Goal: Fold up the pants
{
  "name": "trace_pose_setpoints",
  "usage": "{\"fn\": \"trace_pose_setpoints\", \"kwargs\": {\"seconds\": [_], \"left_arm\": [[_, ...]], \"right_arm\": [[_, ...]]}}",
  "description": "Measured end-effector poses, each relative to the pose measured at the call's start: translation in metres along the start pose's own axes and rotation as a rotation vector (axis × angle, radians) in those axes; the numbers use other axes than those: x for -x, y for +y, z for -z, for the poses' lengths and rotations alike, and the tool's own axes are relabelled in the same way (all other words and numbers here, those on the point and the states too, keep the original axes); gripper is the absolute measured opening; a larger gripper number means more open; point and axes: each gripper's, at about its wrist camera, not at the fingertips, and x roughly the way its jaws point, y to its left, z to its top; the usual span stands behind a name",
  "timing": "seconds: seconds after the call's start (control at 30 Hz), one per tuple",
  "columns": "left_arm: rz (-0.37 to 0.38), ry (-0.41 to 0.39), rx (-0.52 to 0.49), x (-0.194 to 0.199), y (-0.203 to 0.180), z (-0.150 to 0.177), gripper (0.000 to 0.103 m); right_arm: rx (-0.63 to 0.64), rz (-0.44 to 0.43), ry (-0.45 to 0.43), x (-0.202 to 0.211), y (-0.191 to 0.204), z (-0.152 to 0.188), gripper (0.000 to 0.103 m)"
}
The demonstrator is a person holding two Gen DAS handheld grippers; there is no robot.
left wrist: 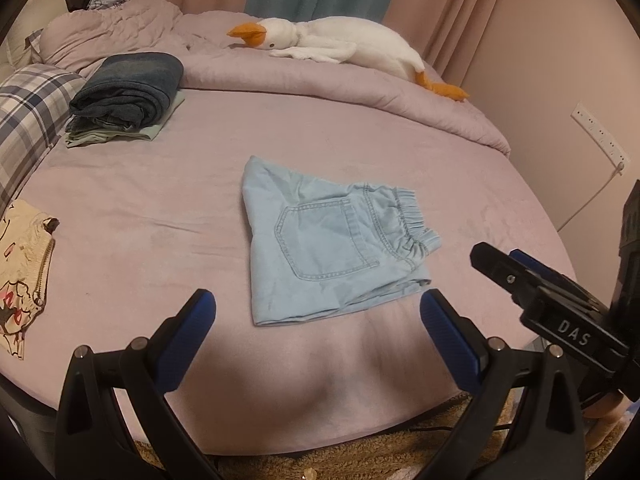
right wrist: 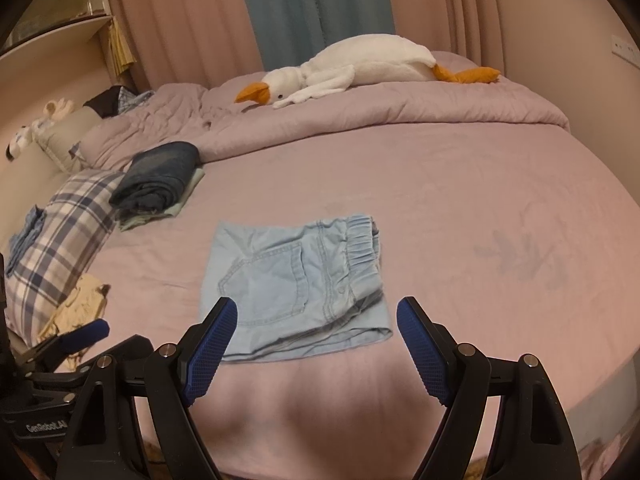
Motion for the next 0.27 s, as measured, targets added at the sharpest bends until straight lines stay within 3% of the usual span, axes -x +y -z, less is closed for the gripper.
{"fn": "trace_pose_setpoints", "kwargs": {"seconds": [0.27], "left_arm": [[0.012,-0.017,0.004,0.0057,0.0034,0.0019,0.102]], "right_arm": [[0.001,0.008,0.003,0.0002,0.002,0.0023,0.082]]}}
